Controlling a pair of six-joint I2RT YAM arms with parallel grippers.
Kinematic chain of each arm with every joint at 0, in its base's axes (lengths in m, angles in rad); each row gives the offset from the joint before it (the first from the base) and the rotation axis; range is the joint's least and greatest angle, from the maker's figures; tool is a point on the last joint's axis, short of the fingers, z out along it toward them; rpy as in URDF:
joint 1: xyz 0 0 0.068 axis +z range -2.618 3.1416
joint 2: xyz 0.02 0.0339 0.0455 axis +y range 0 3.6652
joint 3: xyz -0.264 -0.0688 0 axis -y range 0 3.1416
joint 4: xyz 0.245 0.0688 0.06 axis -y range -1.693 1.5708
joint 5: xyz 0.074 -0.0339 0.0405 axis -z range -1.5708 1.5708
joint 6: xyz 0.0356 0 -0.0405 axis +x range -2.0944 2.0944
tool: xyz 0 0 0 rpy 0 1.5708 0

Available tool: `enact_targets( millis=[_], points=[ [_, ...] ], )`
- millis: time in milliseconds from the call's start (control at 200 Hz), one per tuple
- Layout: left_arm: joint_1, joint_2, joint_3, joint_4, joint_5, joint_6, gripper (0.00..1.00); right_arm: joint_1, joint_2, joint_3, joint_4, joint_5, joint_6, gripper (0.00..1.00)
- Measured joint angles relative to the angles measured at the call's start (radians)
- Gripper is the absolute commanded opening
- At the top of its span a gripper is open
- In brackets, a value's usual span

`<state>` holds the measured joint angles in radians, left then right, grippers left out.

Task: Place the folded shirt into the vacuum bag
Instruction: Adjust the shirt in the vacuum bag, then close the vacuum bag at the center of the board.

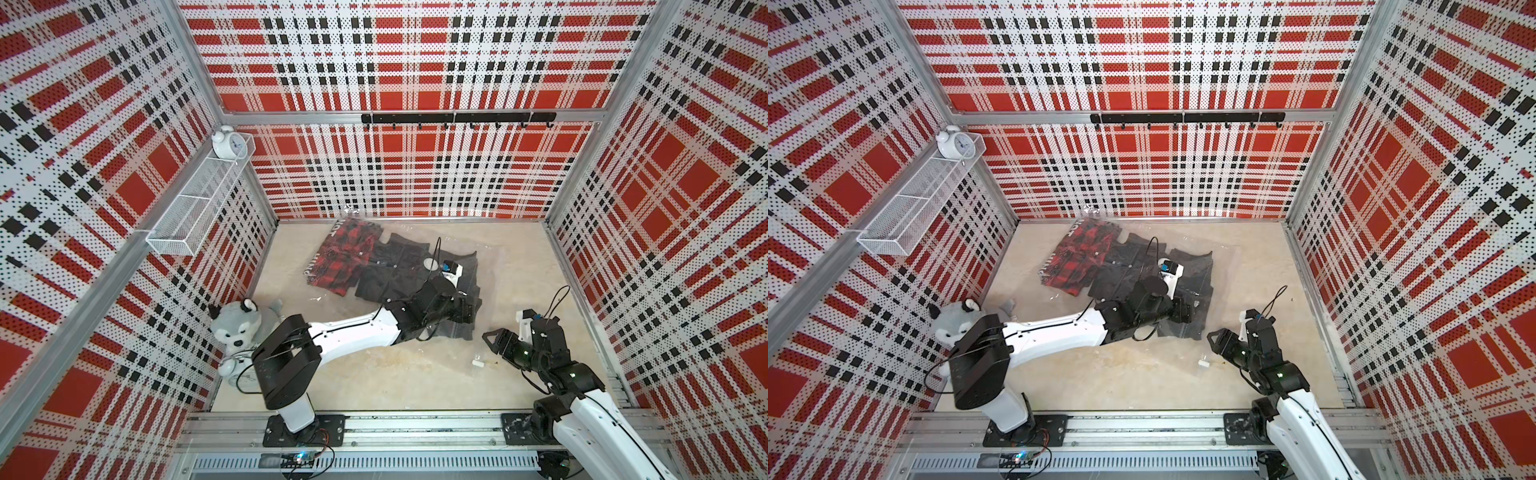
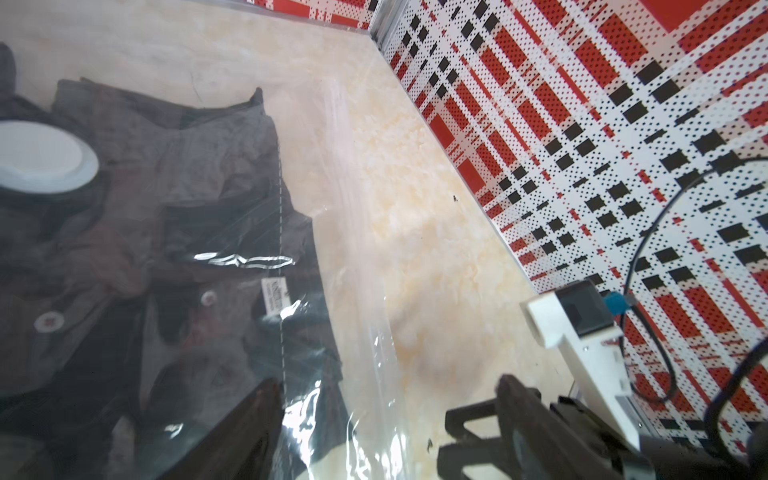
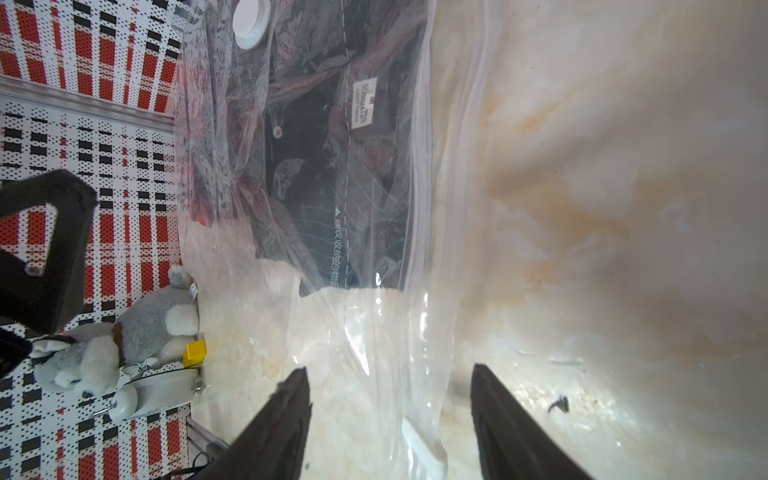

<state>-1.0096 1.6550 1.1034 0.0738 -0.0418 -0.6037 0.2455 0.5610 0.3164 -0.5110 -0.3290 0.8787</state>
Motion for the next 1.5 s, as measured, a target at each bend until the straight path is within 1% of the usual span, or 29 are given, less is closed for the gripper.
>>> enact_targets(
  millis=[80, 110, 125, 145, 251, 331, 411, 546, 606, 666, 782, 842, 907, 1017, 1202, 1373, 1498],
  points=[
    [0.0, -0.048, -0.087, 0.004, 0.01, -0.029, 0.92, 0.0, 0.0, -0.01, 0.001, -0.033, 0.005, 0.58],
    [-0.004, -0.066, -0.12, 0.001, 0.007, -0.039, 0.96, 0.0, 0.001, -0.016, 0.002, -0.045, 0.005, 0.58],
    [-0.008, -0.077, -0.135, -0.003, -0.001, -0.043, 1.0, 0.0, 0.001, -0.018, 0.002, -0.052, 0.006, 0.58],
    [-0.013, -0.09, -0.155, -0.01, -0.012, -0.051, 0.99, 0.0, 0.003, -0.021, 0.0, -0.059, 0.009, 0.58],
    [-0.065, -0.19, -0.259, -0.031, -0.074, -0.094, 0.98, 0.002, 0.009, -0.021, -0.019, -0.073, 0.009, 0.58],
    [-0.098, -0.265, -0.332, -0.012, -0.081, -0.136, 0.98, 0.003, 0.018, -0.02, -0.031, -0.07, 0.0, 0.59],
    [-0.108, -0.296, -0.398, 0.026, -0.085, -0.18, 0.98, 0.003, 0.053, -0.02, -0.029, -0.065, -0.01, 0.59],
    [-0.127, -0.299, -0.495, 0.05, -0.095, -0.243, 0.98, 0.003, 0.198, -0.014, 0.008, -0.063, -0.037, 0.59],
    [-0.151, -0.302, -0.526, 0.053, -0.1, -0.267, 0.99, 0.007, 0.267, -0.005, 0.027, -0.062, -0.052, 0.6],
    [-0.184, -0.305, -0.541, 0.053, -0.114, -0.286, 0.98, 0.008, 0.307, -0.004, 0.051, -0.062, -0.06, 0.6],
    [-0.227, -0.3, -0.544, 0.069, -0.127, -0.315, 0.98, 0.008, 0.335, -0.007, 0.111, -0.063, -0.066, 0.58],
    [-0.237, -0.279, -0.544, 0.103, -0.122, -0.333, 0.98, 0.008, 0.347, -0.015, 0.153, -0.065, -0.067, 0.53],
    [-0.244, -0.252, -0.554, 0.153, -0.112, -0.348, 0.98, 0.008, 0.363, -0.032, 0.198, -0.068, -0.061, 0.5],
    [-0.257, -0.213, -0.594, 0.227, -0.117, -0.37, 0.98, 0.008, 0.399, -0.069, 0.29, -0.081, -0.043, 0.43],
    [-0.269, -0.177, -0.681, 0.34, -0.122, -0.409, 1.0, 0.011, 0.49, -0.101, 0.484, -0.141, 0.005, 0.39],
    [-0.273, -0.129, -0.713, 0.491, -0.109, -0.446, 0.94, 0.013, 0.499, -0.146, 0.591, -0.173, 0.06, 0.36],
    [-0.276, -0.125, -0.764, 0.584, -0.121, -0.474, 0.9, 0.015, 0.501, -0.181, 0.661, -0.208, 0.113, 0.35]
  ],
)
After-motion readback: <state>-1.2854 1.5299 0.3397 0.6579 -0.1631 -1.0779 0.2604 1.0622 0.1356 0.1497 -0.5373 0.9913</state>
